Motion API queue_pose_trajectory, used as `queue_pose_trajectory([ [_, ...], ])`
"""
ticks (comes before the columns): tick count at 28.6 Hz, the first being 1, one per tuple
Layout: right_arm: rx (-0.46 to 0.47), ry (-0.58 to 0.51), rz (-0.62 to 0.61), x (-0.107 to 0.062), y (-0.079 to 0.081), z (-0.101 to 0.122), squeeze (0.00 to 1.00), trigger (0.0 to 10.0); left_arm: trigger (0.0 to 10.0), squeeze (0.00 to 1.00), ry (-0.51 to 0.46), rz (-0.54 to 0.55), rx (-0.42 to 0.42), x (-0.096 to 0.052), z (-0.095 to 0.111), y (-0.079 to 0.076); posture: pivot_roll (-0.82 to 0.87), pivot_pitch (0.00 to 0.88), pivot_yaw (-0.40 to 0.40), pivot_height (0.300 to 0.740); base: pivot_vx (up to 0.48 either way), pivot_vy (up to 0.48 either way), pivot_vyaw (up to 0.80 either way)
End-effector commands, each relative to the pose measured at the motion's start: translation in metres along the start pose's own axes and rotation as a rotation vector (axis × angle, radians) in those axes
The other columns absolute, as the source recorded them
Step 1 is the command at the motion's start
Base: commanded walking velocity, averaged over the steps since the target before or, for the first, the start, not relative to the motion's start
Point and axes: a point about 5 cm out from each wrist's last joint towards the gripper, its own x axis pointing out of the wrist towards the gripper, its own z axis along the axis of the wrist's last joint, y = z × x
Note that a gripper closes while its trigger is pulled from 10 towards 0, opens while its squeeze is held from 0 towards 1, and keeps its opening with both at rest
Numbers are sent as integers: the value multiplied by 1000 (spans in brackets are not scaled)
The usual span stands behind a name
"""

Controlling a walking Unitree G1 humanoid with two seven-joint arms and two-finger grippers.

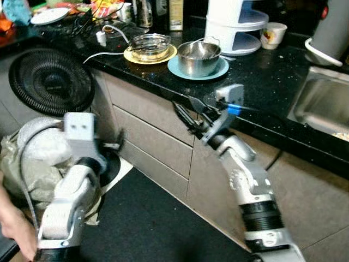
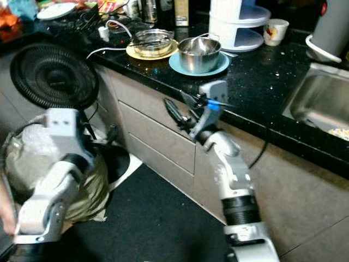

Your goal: Kitchen organization

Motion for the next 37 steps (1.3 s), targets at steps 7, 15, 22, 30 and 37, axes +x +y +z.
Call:
queue_pose_trajectory([
  [7, -29, -17, -70, 2, -7, 5, 0, 10000, 10000, 0, -34, -43, 20, 0, 6, -4, 20, 0, 17, 740, 212, 0, 0],
  [15, -35, -27, -79, 5, -8, 8, 0, 10000, 10000, 0, -40, -54, 21, 1, 7, -5, 21, 0, 18, 740, 331, 0, 0],
  [22, -39, -40, -81, 8, -6, 11, 0, 10000, 10000, 0, -42, -64, 22, 2, 7, -7, 21, 0, 16, 740, 343, 0, 0],
  [30, -37, -79, -88, 12, -5, 20, 0, 10000, 10000, 0, -56, -78, 20, 2, 12, -9, 22, 0, 16, 740, 357, 0, 0],
  [37, -52, -126, -112, 16, -7, 33, 86, 10000, 10000, 0, -69, -93, 17, 2, 15, -12, 20, 0, 15, 740, 371, 0, 0],
])
